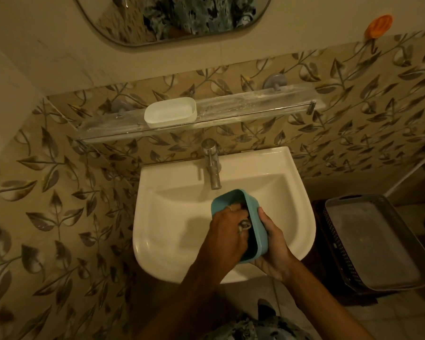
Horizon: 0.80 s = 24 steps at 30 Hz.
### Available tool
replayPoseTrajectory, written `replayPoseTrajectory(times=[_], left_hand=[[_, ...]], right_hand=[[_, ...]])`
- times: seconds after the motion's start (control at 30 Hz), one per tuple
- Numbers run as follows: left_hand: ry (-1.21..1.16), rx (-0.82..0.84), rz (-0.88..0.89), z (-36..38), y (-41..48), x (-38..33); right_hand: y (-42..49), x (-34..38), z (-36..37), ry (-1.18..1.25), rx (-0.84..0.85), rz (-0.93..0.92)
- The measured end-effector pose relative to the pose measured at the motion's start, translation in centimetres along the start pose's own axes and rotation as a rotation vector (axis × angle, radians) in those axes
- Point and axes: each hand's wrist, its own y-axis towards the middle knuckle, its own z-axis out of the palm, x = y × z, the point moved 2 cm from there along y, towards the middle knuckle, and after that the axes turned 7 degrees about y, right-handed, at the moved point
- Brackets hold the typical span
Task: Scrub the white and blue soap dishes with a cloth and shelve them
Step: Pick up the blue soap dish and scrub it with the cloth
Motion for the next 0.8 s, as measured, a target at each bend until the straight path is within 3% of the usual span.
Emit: replayPoseTrajectory(times=[0.2, 0.27, 0.33, 0.4, 0.47, 0.53, 0.67, 0.8], left_hand=[[0.170, 0.425, 0.458, 0.7, -1.1, 0.9], [0.315, 0.433, 0.522, 0.7, -1.0, 1.1], [0.438, 0.333, 0.592, 0.7, -0.6, 0.9], [0.467, 0.187, 0.528, 0.4, 0.0, 0.6], [0.462, 0.052, 0.354, 0.0, 0.6, 0.7], [0.458, -0.006, 0.232, 0.1, 1.2, 0.5], [0.307, 0.142, -0.002, 1.1, 1.9, 0.1], [0.174, 0.311, -0.002, 1.3, 1.5, -0.1]], right_hand=[[-0.9, 0.8, -1.7, -0.031, -0.074, 0.049], [-0.7, 1.0, -1.5, -0.018, -0.087, 0.061], [-0.5, 1.4, -1.2, -0.009, -0.079, 0.049], [-0.4, 2.0, -0.5, -0.031, -0.048, 0.022], [-0.3, 2.2, 0.1, -0.049, -0.040, 0.013], [-0.1, 2.1, 0.4, -0.041, -0.067, 0.016], [0.7, 2.6, 0.7, -0.072, -0.119, -0.021], [0.8, 3.2, 0.2, -0.044, -0.143, -0.092]])
